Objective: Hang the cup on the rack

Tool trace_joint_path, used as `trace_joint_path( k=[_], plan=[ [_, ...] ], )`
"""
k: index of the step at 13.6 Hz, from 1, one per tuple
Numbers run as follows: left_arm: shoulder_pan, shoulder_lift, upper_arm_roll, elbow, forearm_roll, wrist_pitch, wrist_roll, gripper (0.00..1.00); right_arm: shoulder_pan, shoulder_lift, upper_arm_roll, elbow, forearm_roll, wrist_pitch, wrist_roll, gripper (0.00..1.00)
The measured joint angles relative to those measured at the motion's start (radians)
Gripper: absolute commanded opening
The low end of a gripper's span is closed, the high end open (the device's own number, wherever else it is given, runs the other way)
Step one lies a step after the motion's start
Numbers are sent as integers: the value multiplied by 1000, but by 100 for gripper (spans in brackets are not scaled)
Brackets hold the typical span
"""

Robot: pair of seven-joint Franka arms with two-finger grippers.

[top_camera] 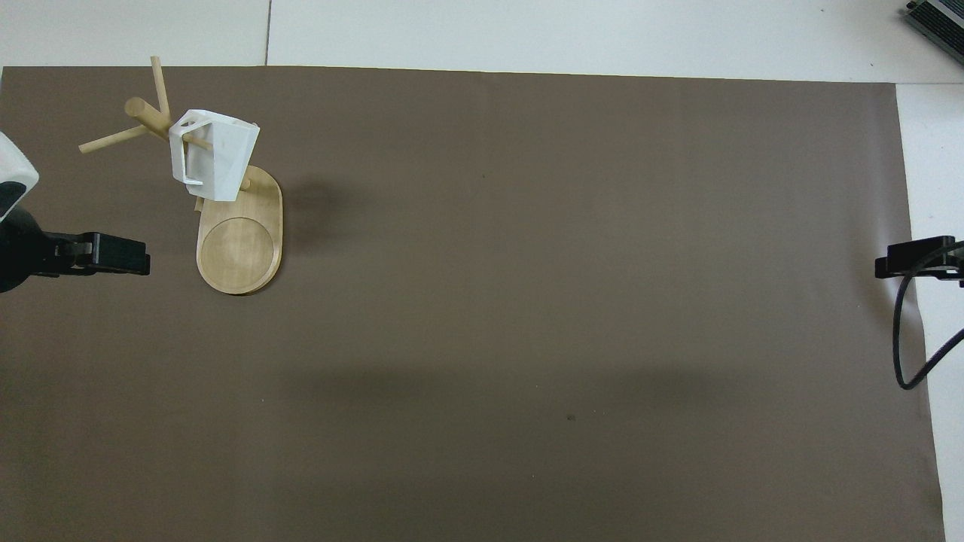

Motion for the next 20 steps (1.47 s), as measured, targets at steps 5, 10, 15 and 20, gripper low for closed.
trace_joint_path(
  k=[5, 10, 15, 20],
  plan=[
    [0, -1, -2, -5, 0, 0, 0, 100, 0, 0, 1, 0, 0, 0, 0, 100],
    [0, -2, -3, -7, 0, 0, 0, 100, 0, 0, 1, 0, 0, 0, 0, 100],
    [0, -4, -6, -7, 0, -9, 0, 100, 0, 0, 1, 0, 0, 0, 0, 100],
    [0, -14, -7, -2, 0, -34, 0, 100, 0, 0, 1, 0, 0, 0, 0, 100]
  ],
)
